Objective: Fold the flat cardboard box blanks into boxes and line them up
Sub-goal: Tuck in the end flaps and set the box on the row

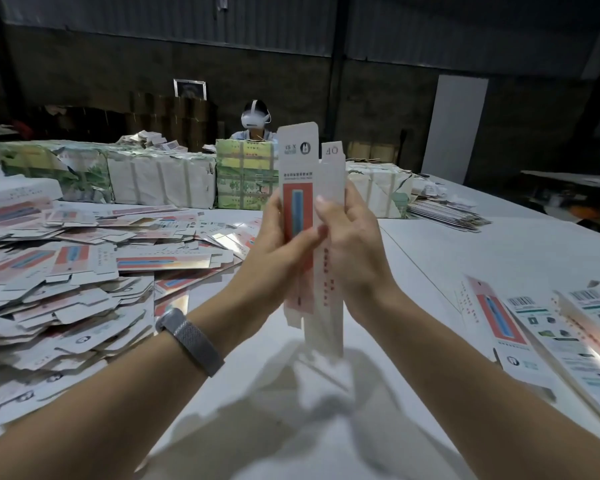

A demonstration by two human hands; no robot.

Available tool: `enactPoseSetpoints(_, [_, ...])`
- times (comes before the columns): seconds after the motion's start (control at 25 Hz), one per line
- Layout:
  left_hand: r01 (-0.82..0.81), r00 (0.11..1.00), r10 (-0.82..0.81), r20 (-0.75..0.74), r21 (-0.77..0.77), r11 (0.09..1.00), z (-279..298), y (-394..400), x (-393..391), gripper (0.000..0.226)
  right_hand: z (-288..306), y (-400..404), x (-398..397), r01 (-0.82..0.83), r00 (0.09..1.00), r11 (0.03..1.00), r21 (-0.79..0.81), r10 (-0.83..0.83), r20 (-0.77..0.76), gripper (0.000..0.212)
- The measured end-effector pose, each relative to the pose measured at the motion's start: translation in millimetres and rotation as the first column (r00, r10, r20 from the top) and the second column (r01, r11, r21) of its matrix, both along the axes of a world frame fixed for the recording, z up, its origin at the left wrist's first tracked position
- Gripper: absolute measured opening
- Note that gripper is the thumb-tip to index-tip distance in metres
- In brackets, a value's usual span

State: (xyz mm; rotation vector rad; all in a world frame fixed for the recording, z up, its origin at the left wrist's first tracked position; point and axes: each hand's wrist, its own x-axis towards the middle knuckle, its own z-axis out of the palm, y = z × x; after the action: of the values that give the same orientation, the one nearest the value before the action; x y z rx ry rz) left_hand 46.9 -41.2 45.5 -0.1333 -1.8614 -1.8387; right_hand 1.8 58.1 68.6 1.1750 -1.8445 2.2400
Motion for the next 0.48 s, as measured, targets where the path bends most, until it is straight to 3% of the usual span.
enactPoseSetpoints(0.12, [0.12,0.991,-0.12,0.063,0.0,0.993,4.0,5.6,2.3,0.072,-3.6,-5.8,8.9,-0.151,0.987,0.987,0.062,0.148,0.061,0.041])
enactPoseSetpoints(0.2, [0.159,0.985,-0.161,0.065,0.036,0.987,5.1,3.9,4.0,0.06,-3.9,-4.5,7.9,-0.138,0.99,0.989,0.043,0.139,-0.011,0.041])
enactPoseSetpoints(0.32, [0.273,0.957,-0.275,0.091,0.031,0.961,9.4,-2.6,11.5,0.057,5.3,5.7,-5.6,0.236,0.943,0.962,0.141,-0.192,-0.271,0.038])
enactPoseSetpoints(0.48, [0.389,0.907,-0.385,0.169,0.013,0.921,19.3,-12.0,22.8,0.052,14.5,18.5,-21.3,0.448,0.797,0.871,0.201,-0.288,-0.53,0.042])
